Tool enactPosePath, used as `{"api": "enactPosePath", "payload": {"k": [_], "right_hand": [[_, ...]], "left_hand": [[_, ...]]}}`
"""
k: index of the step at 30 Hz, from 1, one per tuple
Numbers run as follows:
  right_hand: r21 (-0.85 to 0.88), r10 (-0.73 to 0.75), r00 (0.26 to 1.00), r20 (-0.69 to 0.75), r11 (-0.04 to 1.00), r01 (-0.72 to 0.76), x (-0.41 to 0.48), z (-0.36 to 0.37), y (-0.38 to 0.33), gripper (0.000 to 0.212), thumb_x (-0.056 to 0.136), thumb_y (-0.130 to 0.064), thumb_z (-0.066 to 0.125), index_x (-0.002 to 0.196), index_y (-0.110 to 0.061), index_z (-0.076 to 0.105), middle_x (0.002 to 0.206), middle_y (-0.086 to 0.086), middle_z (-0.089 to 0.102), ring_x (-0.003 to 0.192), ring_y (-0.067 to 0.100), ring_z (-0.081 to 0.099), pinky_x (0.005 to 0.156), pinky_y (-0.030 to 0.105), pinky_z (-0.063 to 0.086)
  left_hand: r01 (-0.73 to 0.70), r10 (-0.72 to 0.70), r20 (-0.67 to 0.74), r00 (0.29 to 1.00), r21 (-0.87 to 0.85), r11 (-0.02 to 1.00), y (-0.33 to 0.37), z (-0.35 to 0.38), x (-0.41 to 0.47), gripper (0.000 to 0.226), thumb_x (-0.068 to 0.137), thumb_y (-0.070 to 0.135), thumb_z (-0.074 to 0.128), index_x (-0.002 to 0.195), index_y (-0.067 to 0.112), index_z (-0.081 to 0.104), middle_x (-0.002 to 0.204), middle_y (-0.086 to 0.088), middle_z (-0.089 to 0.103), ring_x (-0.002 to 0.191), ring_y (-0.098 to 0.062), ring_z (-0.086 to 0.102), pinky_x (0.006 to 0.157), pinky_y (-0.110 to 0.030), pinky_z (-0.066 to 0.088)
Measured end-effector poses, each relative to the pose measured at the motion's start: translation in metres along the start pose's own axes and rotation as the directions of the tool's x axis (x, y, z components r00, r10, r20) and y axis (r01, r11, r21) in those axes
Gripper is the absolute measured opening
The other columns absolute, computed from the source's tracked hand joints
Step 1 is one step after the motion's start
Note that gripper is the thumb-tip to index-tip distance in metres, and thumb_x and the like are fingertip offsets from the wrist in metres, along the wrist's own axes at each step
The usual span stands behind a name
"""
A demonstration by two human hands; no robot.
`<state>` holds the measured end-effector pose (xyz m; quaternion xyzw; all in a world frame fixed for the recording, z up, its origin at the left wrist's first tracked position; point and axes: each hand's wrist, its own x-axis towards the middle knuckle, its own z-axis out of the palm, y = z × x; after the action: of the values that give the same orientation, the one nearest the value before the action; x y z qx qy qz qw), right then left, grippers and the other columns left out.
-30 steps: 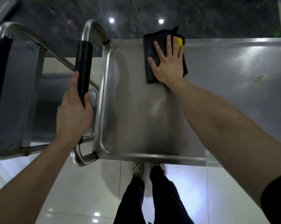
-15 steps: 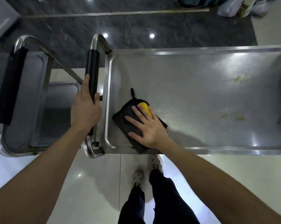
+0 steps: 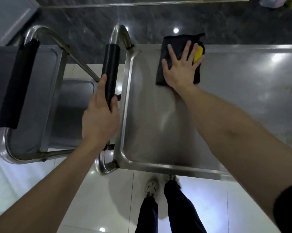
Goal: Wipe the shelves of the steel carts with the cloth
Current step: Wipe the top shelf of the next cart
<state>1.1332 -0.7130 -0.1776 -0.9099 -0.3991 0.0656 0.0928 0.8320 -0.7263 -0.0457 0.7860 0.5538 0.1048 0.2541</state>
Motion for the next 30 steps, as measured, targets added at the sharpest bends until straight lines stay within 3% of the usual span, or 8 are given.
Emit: {"api": "enactPosePath", "payload": {"k": [4, 7, 12, 19, 24, 26, 30], "right_hand": [[-0.013, -0.193, 0.981, 0.023, 0.981, 0.193, 0.012, 0.014, -0.074, 0.071, 0.104, -0.071, 0.013, 0.17, -0.046, 0.014, 0.179, 0.02, -0.004, 0.164, 0.045, -0.011, 0.123, 0.076, -0.003], [0.021, -0.181, 0.982, 0.049, 0.984, 0.18, -0.005, 0.021, -0.102, 0.072, 0.105, -0.07, 0.015, 0.171, -0.04, 0.016, 0.179, 0.019, -0.003, 0.165, 0.042, -0.01, 0.125, 0.073, -0.002], [0.018, -0.222, 0.975, 0.027, 0.975, 0.221, -0.099, 0.027, -0.101, 0.071, 0.108, -0.067, 0.018, 0.171, -0.035, 0.021, 0.179, 0.019, 0.006, 0.166, 0.039, -0.003, 0.126, 0.071, 0.003], [0.103, -0.295, 0.956, 0.003, 0.951, 0.293, -0.291, 0.048, -0.089, 0.068, 0.112, -0.061, 0.03, 0.171, -0.029, 0.023, 0.179, 0.02, 0.01, 0.166, 0.04, -0.004, 0.126, 0.073, 0.006], [0.044, -0.324, 0.944, 0.054, 0.946, 0.322, -0.316, 0.044, -0.068, 0.066, 0.11, -0.065, 0.029, 0.17, -0.036, 0.027, 0.181, 0.01, 0.005, 0.167, 0.032, -0.007, 0.128, 0.069, 0.01], [0.004, -0.289, 0.955, 0.071, 0.957, 0.289, -0.32, 0.04, -0.045, 0.067, 0.11, -0.068, 0.026, 0.17, -0.039, 0.023, 0.181, 0.007, 0.002, 0.167, 0.029, -0.01, 0.13, 0.066, 0.009], [-0.075, -0.059, 0.995, 0.075, 0.995, 0.064, -0.329, 0.018, 0.027, 0.07, 0.108, -0.073, 0.018, 0.171, -0.044, 0.013, 0.181, 0.004, -0.004, 0.166, 0.026, -0.014, 0.132, 0.063, 0.003]], "left_hand": [[-0.005, 0.005, -0.036, 0.999, 0.013, 1.0, -0.002, 0.002, 0.0, 0.066, 0.113, 0.041, 0.048, 0.169, 0.047, 0.014, 0.154, -0.005, 0.055, 0.122, -0.032, 0.066, 0.098, -0.055, 0.057], [-0.005, 0.007, -0.047, 0.999, 0.039, 0.999, -0.002, 0.003, 0.001, 0.066, 0.113, 0.041, 0.047, 0.17, 0.046, 0.014, 0.153, -0.008, 0.056, 0.123, -0.034, 0.065, 0.1, -0.058, 0.056], [-0.016, 0.017, -0.029, 0.999, 0.019, 1.0, -0.002, 0.002, 0.002, 0.065, 0.113, 0.04, 0.047, 0.169, 0.046, 0.013, 0.148, -0.009, 0.058, 0.121, -0.033, 0.067, 0.1, -0.059, 0.057], [-0.049, 0.051, -0.036, 0.998, 0.046, 0.998, -0.002, 0.007, 0.002, 0.064, 0.113, 0.04, 0.042, 0.17, 0.041, 0.012, 0.129, -0.021, 0.061, 0.103, -0.039, 0.067, 0.089, -0.059, 0.058], [-0.04, 0.042, -0.029, 0.999, 0.08, 0.996, -0.007, 0.012, 0.007, 0.063, 0.112, 0.045, 0.037, 0.168, 0.046, 0.007, 0.127, -0.024, 0.06, 0.101, -0.044, 0.066, 0.081, -0.055, 0.051], [-0.032, 0.035, -0.034, 0.999, 0.093, 0.995, -0.007, 0.013, 0.008, 0.063, 0.112, 0.046, 0.037, 0.168, 0.047, 0.007, 0.127, -0.025, 0.061, 0.103, -0.045, 0.066, 0.082, -0.054, 0.049], [-0.02, 0.024, -0.031, 0.999, 0.102, 0.995, -0.009, 0.014, 0.01, 0.065, 0.111, 0.047, 0.037, 0.168, 0.047, 0.006, 0.127, -0.025, 0.06, 0.099, -0.042, 0.063, 0.08, -0.052, 0.044]]}}
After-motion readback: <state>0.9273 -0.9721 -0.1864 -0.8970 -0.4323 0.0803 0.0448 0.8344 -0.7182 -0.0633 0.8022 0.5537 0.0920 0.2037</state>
